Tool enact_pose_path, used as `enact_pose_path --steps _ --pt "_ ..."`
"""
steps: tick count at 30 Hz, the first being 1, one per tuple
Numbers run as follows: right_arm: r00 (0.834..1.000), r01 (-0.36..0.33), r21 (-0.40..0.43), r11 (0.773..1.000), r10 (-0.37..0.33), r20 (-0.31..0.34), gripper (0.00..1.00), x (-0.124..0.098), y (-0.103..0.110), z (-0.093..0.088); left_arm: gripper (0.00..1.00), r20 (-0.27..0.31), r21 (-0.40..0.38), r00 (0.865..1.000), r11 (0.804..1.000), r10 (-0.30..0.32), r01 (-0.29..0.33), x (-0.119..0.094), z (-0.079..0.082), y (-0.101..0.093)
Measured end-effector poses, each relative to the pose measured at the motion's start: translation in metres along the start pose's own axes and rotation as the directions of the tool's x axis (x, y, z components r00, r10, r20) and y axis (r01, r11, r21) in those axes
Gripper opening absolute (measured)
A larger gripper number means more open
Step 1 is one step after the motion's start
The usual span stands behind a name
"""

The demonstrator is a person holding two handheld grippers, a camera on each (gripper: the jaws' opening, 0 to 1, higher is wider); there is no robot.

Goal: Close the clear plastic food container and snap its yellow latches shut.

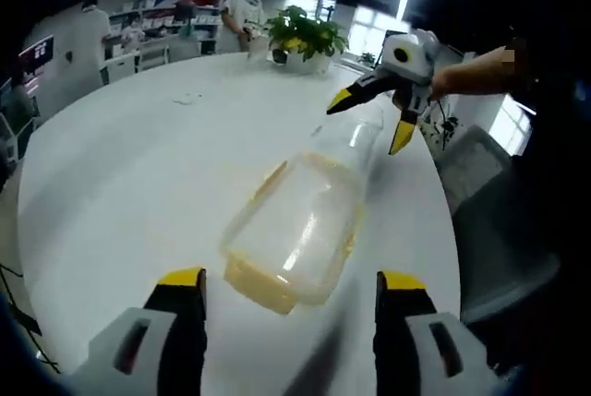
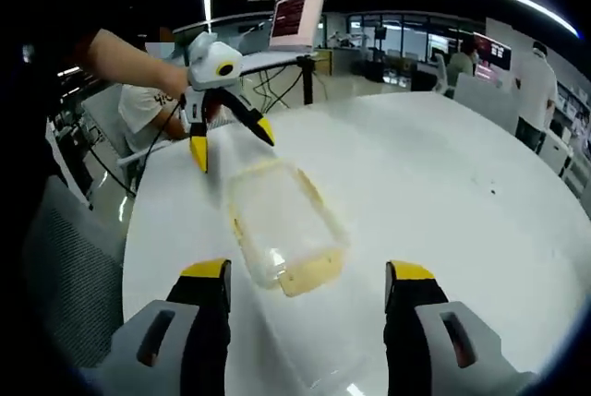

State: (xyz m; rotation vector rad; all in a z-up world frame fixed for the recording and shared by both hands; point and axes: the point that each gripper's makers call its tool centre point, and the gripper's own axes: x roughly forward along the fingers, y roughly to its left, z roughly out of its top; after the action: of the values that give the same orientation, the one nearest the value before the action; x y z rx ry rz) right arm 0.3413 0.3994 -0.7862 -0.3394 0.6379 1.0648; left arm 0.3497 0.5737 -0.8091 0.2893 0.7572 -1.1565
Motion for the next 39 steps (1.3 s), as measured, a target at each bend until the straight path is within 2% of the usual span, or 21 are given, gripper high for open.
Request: enact_pose_path --steps 6,15,22,25,29,31,35,39 --pt "0.998 -0.037 -0.042 0.998 0.035 -0.046 0.63 0.009 -0.001 -0.003 0.69 -0.051 0.057 0.999 0.998 -0.017 0.02 0.003 -0.004 0.001" --pt "0.99 -0.088 -0.088 0.992 0.078 -0.116 0.61 0.02 0.001 -0.012 0.65 -0.097 0.125 0.995 0.991 -0.029 0.041 0.008 -0.007 0.004" --pt "0.984 -0.122 -0.114 0.986 0.105 -0.145 0.58 0.032 0.002 -0.011 0.62 -0.133 0.174 0.99 0.982 -0.046 0.069 0.012 -0.008 0.007" --pt "0.976 -0.158 -0.113 0.981 0.138 -0.171 0.56 0.035 0.006 -0.014 0.61 -0.164 0.21 0.985 0.974 -0.053 0.087 0.014 -0.012 0.009" --pt "0.969 -0.17 -0.156 0.973 0.136 -0.208 0.53 0.037 0.003 -0.019 0.58 -0.187 0.243 0.98 0.964 -0.06 0.105 0.016 -0.016 0.011" --pt "0.966 -0.177 -0.165 0.97 0.139 -0.218 0.52 0.038 0.002 -0.02 0.56 -0.235 0.318 0.971 0.941 -0.043 0.119 0.016 -0.02 0.014" --pt "0.954 -0.205 -0.189 0.96 0.153 -0.258 0.44 0.039 0.004 -0.024 0.55 -0.247 0.343 0.968 0.93 -0.051 0.136 0.019 -0.019 0.011" --pt "0.949 -0.216 -0.211 0.953 0.155 -0.274 0.45 0.041 0.004 -0.025 0.53 -0.265 0.365 0.963 0.92 -0.047 0.146 0.022 -0.019 0.013"
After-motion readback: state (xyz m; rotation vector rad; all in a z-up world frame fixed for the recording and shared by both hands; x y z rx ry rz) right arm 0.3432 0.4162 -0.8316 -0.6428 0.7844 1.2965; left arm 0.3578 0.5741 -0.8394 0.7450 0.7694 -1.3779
